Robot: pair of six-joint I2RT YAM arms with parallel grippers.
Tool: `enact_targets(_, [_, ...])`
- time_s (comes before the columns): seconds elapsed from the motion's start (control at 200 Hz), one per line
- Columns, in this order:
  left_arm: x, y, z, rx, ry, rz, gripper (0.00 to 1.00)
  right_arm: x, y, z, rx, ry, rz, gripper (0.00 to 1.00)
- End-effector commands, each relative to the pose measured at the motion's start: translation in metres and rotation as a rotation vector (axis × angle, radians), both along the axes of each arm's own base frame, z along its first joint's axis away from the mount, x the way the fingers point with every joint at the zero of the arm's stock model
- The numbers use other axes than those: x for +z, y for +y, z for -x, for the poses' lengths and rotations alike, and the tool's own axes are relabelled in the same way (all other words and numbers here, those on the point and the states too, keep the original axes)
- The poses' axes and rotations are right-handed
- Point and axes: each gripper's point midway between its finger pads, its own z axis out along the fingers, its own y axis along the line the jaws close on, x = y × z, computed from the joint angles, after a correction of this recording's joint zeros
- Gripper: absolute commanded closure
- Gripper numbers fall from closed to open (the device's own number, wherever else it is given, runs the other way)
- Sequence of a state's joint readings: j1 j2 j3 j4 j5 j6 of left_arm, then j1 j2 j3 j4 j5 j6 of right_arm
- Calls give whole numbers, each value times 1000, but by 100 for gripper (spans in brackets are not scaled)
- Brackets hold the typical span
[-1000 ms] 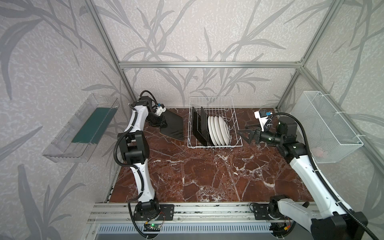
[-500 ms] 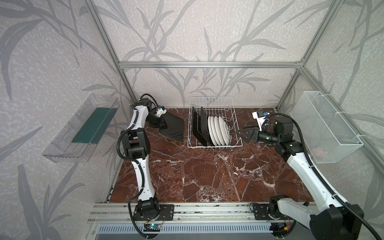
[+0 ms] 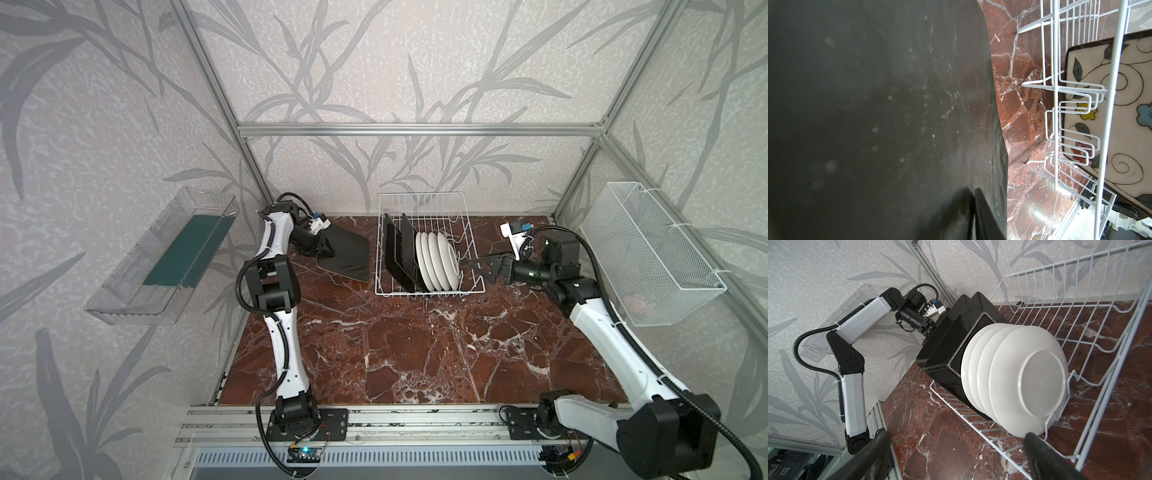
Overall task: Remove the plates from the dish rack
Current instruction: 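Open the left gripper and lift it off the dark plate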
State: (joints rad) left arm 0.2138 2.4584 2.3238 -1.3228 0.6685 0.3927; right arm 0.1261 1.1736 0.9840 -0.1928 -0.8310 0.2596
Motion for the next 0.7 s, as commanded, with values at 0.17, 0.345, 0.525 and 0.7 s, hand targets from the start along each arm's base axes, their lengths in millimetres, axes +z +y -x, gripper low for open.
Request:
enact_targets(0.17, [-24,16,-3,-34,9,-97,83,14,-1,2,4,-43,35,1])
enact_targets(0.345, [-38,20,0,-22,50,-115,75,14,-2,5,4,-42,33,1])
enact_targets(0.525, [-47,25,-1,-2,67,-128,73,13,-1,5,9,-42,35,1])
enact_targets(0.7, [-53,24,4,5,96,-120,65,15,-1,6,14,-50,39,1])
